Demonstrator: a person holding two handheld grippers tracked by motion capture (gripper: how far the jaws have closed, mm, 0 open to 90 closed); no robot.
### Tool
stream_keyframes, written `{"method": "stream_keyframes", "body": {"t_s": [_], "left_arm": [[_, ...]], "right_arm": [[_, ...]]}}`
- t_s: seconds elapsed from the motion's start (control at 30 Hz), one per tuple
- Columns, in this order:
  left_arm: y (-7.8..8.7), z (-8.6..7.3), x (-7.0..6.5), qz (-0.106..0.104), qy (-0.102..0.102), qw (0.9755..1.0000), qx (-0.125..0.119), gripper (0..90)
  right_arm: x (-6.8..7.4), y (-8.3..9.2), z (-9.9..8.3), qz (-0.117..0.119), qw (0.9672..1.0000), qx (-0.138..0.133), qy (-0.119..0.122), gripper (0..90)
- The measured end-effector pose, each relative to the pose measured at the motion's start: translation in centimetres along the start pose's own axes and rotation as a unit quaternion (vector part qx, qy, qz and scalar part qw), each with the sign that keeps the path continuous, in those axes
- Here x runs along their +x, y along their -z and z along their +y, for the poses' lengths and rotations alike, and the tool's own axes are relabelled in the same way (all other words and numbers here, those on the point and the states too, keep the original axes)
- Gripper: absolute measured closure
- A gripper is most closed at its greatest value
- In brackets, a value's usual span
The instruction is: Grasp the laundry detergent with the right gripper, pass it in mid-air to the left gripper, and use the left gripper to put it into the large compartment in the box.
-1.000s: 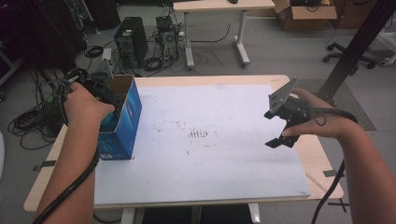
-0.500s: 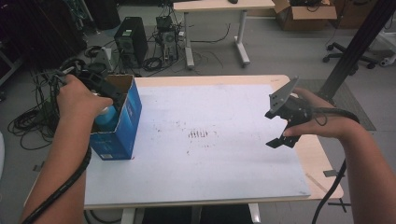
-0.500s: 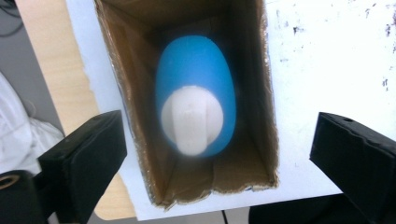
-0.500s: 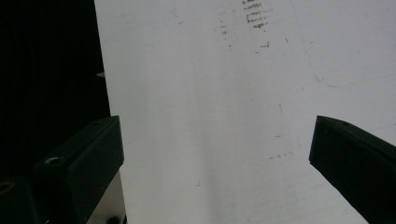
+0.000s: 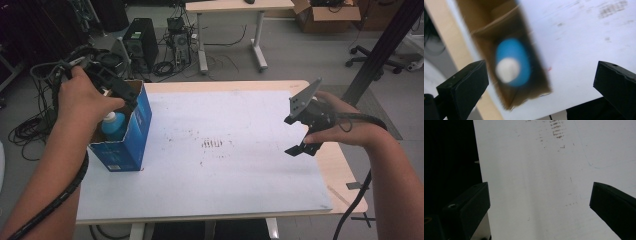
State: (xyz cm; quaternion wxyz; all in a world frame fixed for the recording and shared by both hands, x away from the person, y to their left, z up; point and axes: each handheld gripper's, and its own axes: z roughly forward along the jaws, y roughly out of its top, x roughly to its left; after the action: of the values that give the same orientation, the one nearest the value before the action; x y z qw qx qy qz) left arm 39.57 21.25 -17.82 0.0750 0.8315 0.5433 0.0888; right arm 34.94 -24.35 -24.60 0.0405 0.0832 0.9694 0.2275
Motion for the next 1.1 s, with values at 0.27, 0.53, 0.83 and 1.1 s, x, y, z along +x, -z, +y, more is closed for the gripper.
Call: {"method": "stream_keyframes", "body": {"t_s": [0.27,0.53,0.83,1.1], "left_arm": [[1.1,0.9,-4.7,-0.042,-0.124,0.9912,0.019,0.2],[0.5,1.0,-8.2,-0.06,-0.245,0.9661,0.053,0.2],[-0.1,0.4,-10.8,-0.156,-0.376,0.9105,0.072,0.2],[-1.2,-0.2,-12.4,-0.157,-0.446,0.8768,0.09,0.2]], "right_arm": [[0.2,0.8,1.3,-0.005,0.9999,0.008,0.009,3.2],[0.3,0.8,2.0,-0.005,0.9998,0.016,0.014,3.2],[0.5,0.8,3.1,0.0,0.9991,0.032,0.027,3.2],[0.7,0.4,3.8,0.01,0.998,0.054,0.033,3.2]]}}
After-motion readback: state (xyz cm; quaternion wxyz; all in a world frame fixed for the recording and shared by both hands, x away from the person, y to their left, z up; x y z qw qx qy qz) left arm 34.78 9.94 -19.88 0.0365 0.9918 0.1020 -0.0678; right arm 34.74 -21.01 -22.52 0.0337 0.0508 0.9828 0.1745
